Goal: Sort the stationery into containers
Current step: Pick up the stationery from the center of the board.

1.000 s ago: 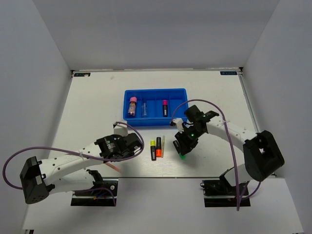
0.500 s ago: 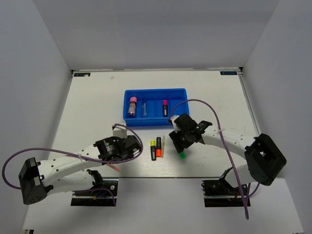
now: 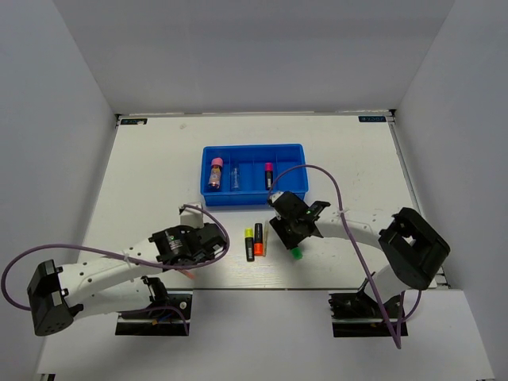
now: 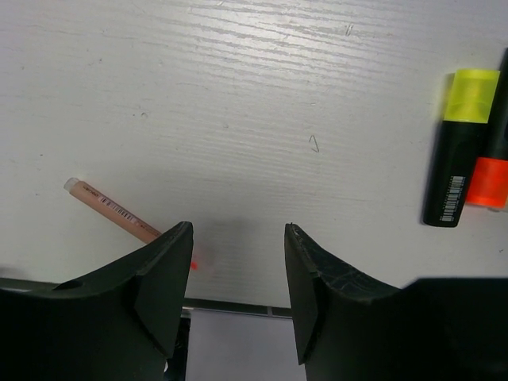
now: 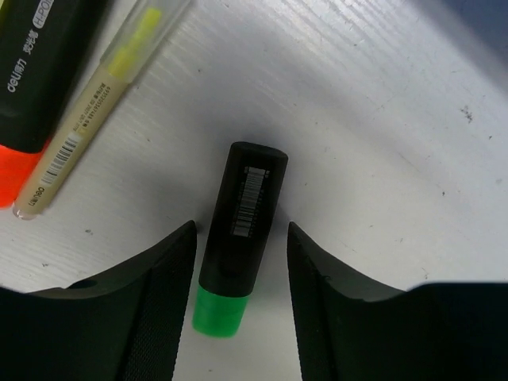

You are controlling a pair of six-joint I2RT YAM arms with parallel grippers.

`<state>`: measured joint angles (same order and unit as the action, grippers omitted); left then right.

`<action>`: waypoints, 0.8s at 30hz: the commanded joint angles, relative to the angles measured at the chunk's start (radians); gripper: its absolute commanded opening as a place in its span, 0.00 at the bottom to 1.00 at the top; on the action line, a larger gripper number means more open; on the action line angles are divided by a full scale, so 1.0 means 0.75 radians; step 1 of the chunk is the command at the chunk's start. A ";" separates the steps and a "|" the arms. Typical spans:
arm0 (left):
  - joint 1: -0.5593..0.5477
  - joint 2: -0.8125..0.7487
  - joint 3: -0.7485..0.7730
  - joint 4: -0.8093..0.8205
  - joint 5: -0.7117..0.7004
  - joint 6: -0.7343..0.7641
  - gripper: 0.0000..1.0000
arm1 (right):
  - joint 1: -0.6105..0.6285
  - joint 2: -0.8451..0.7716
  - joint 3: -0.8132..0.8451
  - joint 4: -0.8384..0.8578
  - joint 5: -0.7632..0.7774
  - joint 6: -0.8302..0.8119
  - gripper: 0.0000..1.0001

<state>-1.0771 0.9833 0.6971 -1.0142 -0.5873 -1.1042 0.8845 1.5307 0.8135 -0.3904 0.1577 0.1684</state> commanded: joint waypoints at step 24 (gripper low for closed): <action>-0.010 -0.055 -0.036 0.037 -0.021 -0.048 0.60 | -0.007 -0.145 0.238 -0.179 -0.176 -0.218 0.00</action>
<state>-1.0786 0.9375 0.6586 -1.0077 -0.5869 -1.1137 0.8776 1.4860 0.8757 -0.4870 0.0422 0.0631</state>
